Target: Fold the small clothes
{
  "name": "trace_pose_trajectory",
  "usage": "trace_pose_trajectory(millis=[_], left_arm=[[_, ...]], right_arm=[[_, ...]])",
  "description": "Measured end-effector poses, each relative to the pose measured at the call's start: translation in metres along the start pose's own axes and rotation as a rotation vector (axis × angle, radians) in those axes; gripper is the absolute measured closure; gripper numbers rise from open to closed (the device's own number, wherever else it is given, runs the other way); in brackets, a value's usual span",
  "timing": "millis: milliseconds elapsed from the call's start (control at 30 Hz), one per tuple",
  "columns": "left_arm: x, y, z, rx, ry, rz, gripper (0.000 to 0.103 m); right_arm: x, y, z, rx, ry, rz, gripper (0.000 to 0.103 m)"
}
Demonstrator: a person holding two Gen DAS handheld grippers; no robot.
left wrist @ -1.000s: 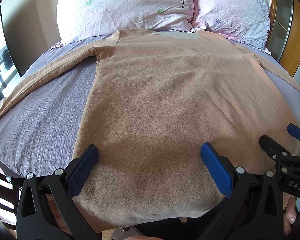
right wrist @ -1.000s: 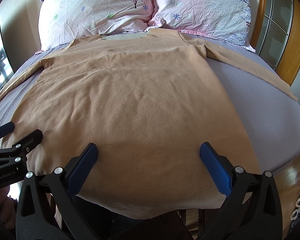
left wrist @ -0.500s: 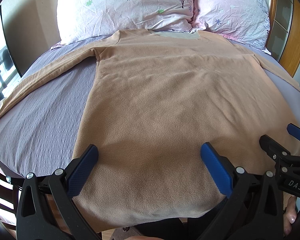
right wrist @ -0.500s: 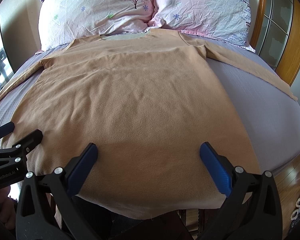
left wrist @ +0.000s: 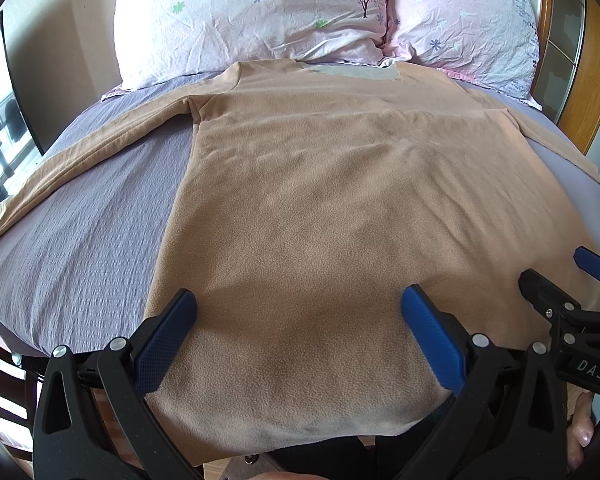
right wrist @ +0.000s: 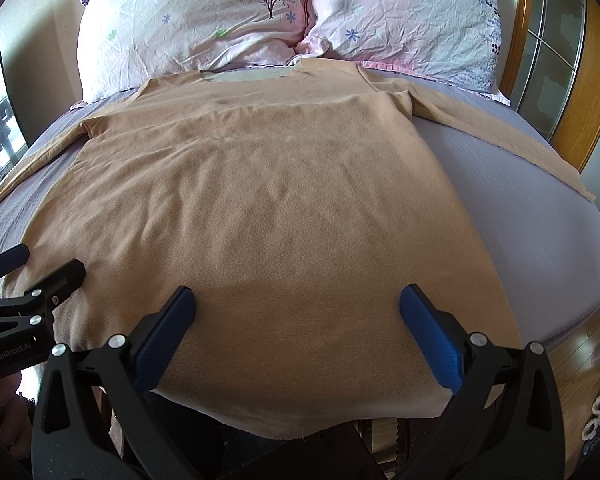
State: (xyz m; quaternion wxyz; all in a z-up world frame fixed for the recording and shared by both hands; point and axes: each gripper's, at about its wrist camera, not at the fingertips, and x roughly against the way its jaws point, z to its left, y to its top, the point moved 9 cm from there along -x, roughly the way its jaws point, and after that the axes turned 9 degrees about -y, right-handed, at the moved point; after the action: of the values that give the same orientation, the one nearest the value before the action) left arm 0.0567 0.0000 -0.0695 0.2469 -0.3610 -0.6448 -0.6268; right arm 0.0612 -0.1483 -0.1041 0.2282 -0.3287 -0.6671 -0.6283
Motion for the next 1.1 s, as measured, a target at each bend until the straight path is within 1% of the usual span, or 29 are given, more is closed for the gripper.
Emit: trace_pose_trajectory(millis=[933, 1100], left_arm=[[0.0000, 0.0004, 0.0000, 0.001, 0.000, -0.003, 0.001], [0.0001, 0.0004, -0.0001, -0.001, 0.000, -0.003, 0.001]], right_arm=[[0.0004, 0.0002, -0.0001, 0.000, -0.001, -0.002, 0.002], [-0.0023, -0.0014, 0.0071, 0.002, 0.002, -0.008, 0.002]])
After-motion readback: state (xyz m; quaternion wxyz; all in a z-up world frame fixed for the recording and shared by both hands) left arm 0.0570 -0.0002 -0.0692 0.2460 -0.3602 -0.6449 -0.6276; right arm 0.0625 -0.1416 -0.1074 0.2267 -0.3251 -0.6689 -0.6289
